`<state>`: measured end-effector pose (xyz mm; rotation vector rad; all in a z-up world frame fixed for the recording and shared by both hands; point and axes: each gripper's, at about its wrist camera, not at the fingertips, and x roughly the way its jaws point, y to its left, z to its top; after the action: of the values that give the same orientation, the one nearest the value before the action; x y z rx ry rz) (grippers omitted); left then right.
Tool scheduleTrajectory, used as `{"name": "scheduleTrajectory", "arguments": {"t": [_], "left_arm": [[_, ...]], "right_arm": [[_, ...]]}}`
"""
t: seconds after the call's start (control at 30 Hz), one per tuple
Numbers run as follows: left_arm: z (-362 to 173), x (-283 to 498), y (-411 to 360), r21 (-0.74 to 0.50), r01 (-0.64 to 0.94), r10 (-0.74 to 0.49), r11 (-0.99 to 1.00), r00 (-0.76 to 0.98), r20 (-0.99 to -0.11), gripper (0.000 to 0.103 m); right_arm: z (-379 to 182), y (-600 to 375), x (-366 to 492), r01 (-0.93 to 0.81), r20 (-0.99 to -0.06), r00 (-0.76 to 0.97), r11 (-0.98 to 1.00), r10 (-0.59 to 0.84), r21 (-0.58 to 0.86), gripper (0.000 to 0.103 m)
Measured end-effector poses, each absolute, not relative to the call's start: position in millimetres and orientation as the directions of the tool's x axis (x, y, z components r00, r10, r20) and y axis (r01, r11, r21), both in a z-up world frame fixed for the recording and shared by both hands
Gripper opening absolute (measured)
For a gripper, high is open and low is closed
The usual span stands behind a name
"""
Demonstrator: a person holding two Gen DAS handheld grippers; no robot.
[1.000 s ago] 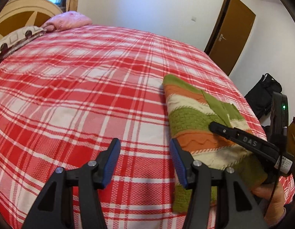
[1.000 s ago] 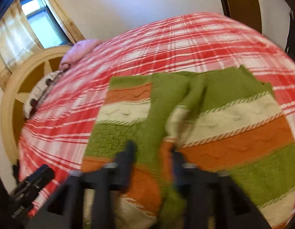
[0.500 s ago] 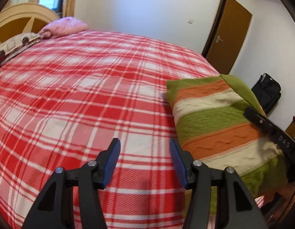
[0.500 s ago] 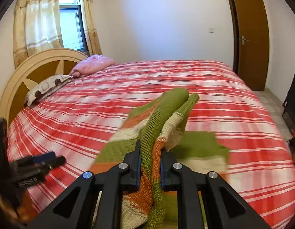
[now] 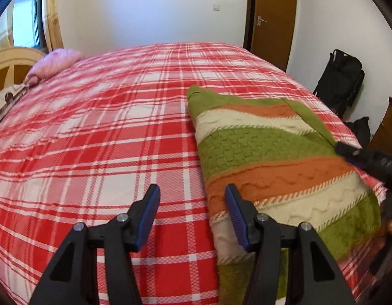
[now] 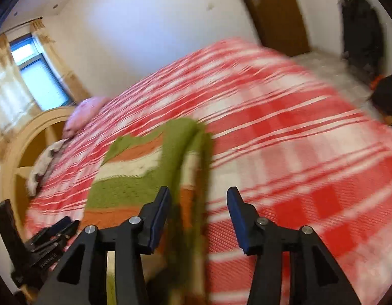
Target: Fold small clothes
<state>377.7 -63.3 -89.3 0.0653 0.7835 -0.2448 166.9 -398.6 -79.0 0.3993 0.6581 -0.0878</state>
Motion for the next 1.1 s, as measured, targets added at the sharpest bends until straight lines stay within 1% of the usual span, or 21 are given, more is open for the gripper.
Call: {"name": "scheduleTrajectory", "arguments": {"t": [0.07,0.13,0.17,0.3,0.37,0.4,0.47,0.5,0.53,0.57,0.63,0.7,0.83,0.93,1.0,1.03,1.07,1.1], "left_arm": [[-88.4,376.7,-54.6,-0.065,0.232,-0.208,0.971,0.669,-0.714,0.056],[-87.2,373.9,-46.8,-0.101,0.221,-0.224,0.970,0.654,-0.723,0.056],[-86.4,370.7,-44.9,-0.104,0.216,-0.223,0.971,0.654,-0.723,0.056],[-87.6,352.3,-55.2,-0.084,0.239,-0.224,0.967,0.655,-0.721,0.056],[-91.5,349.3,-62.2,-0.050,0.237,-0.197,0.970,0.651,-0.733,0.057],[-93.7,345.9,-64.6,-0.026,0.226,-0.172,0.974,0.655,-0.736,0.057],[-96.6,342.1,-64.7,-0.009,0.217,-0.154,0.976,0.661,-0.734,0.057],[-99.4,340.3,-66.3,0.023,0.213,-0.128,0.977,0.665,-0.736,0.059],[-101.2,339.6,-66.7,0.050,0.208,-0.104,0.977,0.668,-0.737,0.063],[-104.9,338.9,-67.8,0.088,0.199,-0.070,0.976,0.670,-0.739,0.065],[-110.6,338.6,-65.6,0.113,0.187,-0.040,0.976,0.662,-0.748,0.065],[-113.6,339.5,-59.9,0.099,0.183,-0.044,0.978,0.645,-0.763,0.065],[-112.5,344.2,-42.8,0.060,0.181,-0.063,0.982,0.607,-0.792,0.065],[-111.5,345.1,-27.2,0.051,0.163,-0.060,0.985,0.605,-0.794,0.066],[-107.2,346.3,-17.4,0.039,0.141,-0.058,0.989,0.621,-0.782,0.066],[-104.8,348.4,-15.3,0.027,0.137,-0.065,0.990,0.625,-0.778,0.071],[-102.0,350.9,-15.4,0.014,0.134,-0.074,0.991,0.627,-0.775,0.078],[-97.2,355.1,-15.9,-0.012,0.134,-0.094,0.991,0.629,-0.771,0.082]], "right_arm": [[-67.7,-385.7,142.5,0.180,-0.595,0.803,0.939,0.032,0.294,0.048],[-59.0,-366.1,122.5,0.110,-0.566,0.821,0.953,0.073,0.281,0.048],[-56.2,-350.0,114.5,0.076,-0.563,0.823,0.966,0.080,0.248,0.048],[-59.7,-299.1,109.0,-0.013,-0.583,0.809,0.993,0.081,0.120,0.048],[-68.8,-282.4,114.4,-0.034,-0.608,0.791,0.997,0.066,0.064,0.041],[-77.6,-278.3,116.8,-0.039,-0.633,0.772,0.998,0.061,0.049,0.040],[-95.5,-283.5,122.5,-0.005,-0.684,0.728,0.999,0.029,0.036,0.038],[-104.7,-288.5,124.2,0.014,-0.703,0.711,0.999,0.013,0.033,0.038],[-111.9,-294.8,125.0,0.038,-0.714,0.700,0.999,-0.006,0.028,0.038],[-116.2,-304.3,121.8,0.046,-0.704,0.710,0.997,0.014,0.067,0.038],[-115.0,-312.1,117.1,0.060,-0.698,0.715,0.991,0.042,0.122,0.036],[-111.6,-312.3,114.2,0.056,-0.708,0.705,0.990,0.053,0.131,0.036],[-102.5,-306.7,103.1,0.033,-0.735,0.677,0.998,0.022,0.060,0.038],[-87.3,-312.0,92.1,0.051,-0.704,0.710,0.995,0.022,0.083,0.038],[-75.5,-318.1,92.1,0.078,-0.674,0.739,0.989,0.025,0.122,0.052],[-70.2,-322.6,95.6,0.084,-0.654,0.755,0.983,0.043,0.162,0.069],[-66.2,-325.8,99.4,0.078,-0.632,0.772,0.975,0.072,0.207,0.078],[-63.6,-330.5,104.5,0.074,-0.612,0.784,0.964,0.103,0.257,0.078]]}}
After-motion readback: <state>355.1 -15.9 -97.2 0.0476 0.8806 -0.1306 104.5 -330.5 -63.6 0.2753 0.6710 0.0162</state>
